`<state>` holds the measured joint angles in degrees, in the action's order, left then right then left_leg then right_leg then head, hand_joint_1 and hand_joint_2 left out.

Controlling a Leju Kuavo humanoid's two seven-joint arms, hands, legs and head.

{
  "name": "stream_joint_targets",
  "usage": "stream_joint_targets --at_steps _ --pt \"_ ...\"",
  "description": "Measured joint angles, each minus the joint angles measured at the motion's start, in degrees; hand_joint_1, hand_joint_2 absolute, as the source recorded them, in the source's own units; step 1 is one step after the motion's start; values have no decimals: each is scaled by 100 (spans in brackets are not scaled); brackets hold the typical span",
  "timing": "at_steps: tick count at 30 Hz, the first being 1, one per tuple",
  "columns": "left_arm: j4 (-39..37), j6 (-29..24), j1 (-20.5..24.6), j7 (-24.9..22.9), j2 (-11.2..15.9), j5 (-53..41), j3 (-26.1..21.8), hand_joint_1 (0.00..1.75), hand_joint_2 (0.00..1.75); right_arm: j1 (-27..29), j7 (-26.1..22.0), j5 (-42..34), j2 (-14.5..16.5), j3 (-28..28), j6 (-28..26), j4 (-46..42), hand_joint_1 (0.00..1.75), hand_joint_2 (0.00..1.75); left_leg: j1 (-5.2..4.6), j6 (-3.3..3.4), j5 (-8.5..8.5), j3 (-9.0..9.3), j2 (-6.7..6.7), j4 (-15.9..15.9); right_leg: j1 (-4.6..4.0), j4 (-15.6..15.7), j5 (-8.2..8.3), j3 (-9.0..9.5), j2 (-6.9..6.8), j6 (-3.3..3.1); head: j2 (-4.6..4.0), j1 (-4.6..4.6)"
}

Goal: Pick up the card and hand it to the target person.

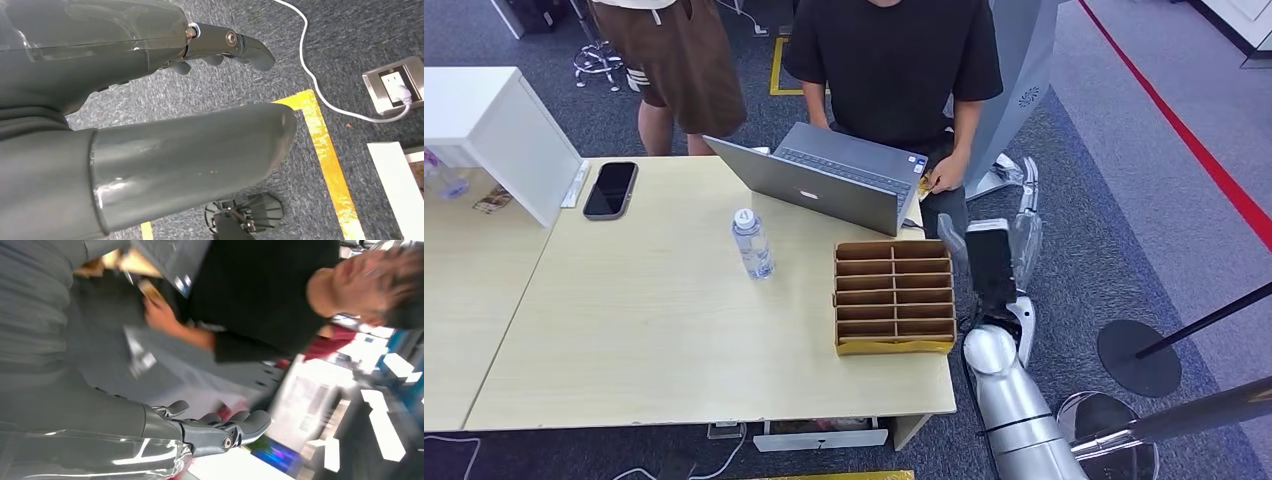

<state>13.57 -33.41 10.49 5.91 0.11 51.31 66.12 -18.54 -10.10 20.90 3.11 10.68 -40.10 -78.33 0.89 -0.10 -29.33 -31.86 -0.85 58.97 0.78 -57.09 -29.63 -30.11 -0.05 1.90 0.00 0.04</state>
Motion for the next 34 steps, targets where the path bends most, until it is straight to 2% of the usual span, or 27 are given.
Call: stream_joint_targets --at_steps 2,4,11,34 --pt "0 -1 -16 33 0 39 -3 0 0 77 -87 -805 2 45 4 12 0 175 0 0 0 0 0 0 0 0 0 -1 0 0 0 0" --pt "0 -1 -26 55 1 61 -5 0 0 143 -200 -1207 1 114 9 40 0 175 1 0 0 0 0 0 -1 0 0 -2 1 0 0 -2" --pt "0 -4 -42 80 1 79 -7 0 0 317 -444 -1684 23 380 16 230 0 175 5 0 0 -1 0 -2 -5 -1 -2 -2 0 -2 0 -1" --pt "0 -51 -73 149 0 166 -7 0 0 695 -707 -1486 146 695 14 435 0 175 4 0 0 0 1 -2 -4 0 -2 -2 0 -3 0 0"
